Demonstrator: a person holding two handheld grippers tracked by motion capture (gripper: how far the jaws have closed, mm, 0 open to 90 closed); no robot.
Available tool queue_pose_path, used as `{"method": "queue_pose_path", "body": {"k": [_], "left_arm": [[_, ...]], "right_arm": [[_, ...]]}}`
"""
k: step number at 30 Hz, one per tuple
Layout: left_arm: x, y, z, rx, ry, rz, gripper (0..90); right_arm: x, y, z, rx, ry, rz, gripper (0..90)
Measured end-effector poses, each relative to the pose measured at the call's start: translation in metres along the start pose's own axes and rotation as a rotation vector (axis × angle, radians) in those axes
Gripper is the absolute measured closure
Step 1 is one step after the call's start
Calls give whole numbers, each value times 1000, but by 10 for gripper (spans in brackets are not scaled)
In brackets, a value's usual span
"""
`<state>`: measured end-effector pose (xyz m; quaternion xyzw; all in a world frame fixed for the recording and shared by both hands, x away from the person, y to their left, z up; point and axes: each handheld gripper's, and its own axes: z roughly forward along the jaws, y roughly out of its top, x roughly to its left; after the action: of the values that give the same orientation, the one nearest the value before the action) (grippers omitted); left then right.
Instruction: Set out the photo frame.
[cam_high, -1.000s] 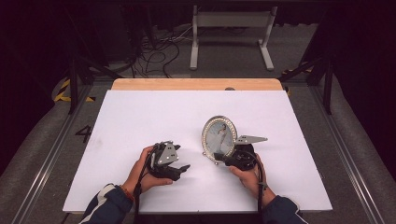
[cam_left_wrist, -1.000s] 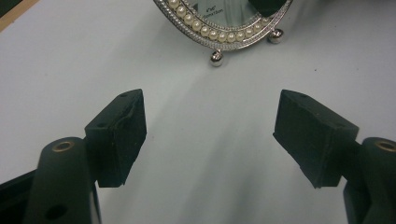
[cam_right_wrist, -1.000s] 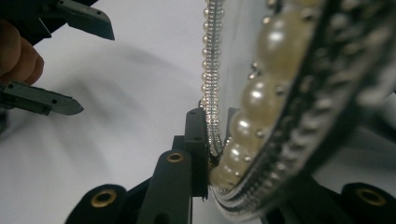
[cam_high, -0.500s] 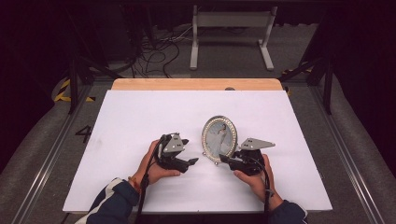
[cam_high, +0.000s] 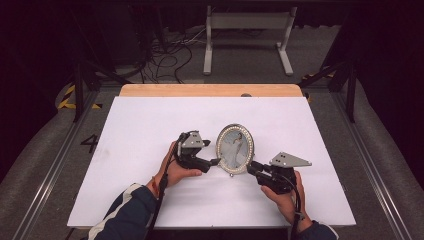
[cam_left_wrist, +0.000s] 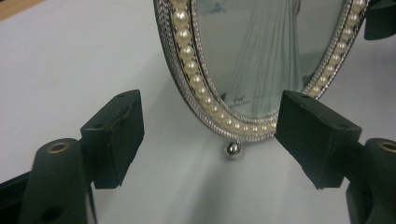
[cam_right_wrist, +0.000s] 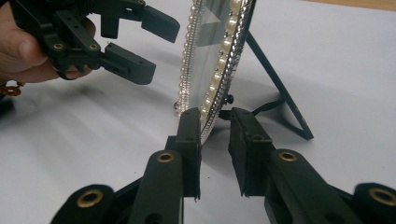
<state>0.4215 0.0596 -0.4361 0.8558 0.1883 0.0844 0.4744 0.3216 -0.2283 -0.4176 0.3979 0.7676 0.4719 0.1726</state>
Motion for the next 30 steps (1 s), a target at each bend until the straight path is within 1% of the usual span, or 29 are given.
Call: {"method": "queue_pose_path", "body": {"k": [1,2,4,5,6,9,11,14,15,16,17,18,19,22,24,25,28,30], "left_arm": [[1,1,2,1,-5,-7,242],[2,3,4,2,-3,1,241],[3,5,7,0,2,-9,244],[5,6,8,-14,-4,-17,243],[5,7,10,-21,-5,-15,248],[5,7,13,-20,-19,-12,253],[5,6,17,-14,-27,-18,259],[4,6,22,-6,-47,-25,276],[4,6,22,-6,-47,-25,284],[4,7,24,-10,-67,-30,288],[3,7,24,-6,-76,-27,297],[3,7,24,-6,-76,-27,317],[3,7,25,-8,-94,-18,317],[3,7,24,-10,-94,-27,332],[4,6,23,-18,-103,-43,363],[5,6,22,-21,-109,-44,367],[4,5,21,-17,-111,-38,373],[5,5,20,-14,-113,-43,381]], "right_arm": [[0,0,-2,-7,-8,0,755],[0,0,-3,-14,-10,6,761],[-1,0,-6,-32,-18,13,772],[-1,-1,-8,-38,-20,14,780],[-1,0,-9,-59,-24,22,790],[-1,1,-11,-87,-28,35,806],[0,1,-11,-95,-26,38,807],[0,1,-10,-100,-32,39,816],[0,1,-10,-100,-32,39,816],[1,1,-9,-99,-31,37,820],[1,1,-9,-97,-33,33,821],[1,1,-9,-97,-33,33,821],[1,1,-9,-94,-34,33,823],[2,1,-7,-93,-35,29,829],[2,2,-7,-91,-34,27,837],[2,2,-7,-89,-35,25,838],[1,2,-6,-87,-36,22,843],[1,2,-6,-88,-33,23,844]]}}
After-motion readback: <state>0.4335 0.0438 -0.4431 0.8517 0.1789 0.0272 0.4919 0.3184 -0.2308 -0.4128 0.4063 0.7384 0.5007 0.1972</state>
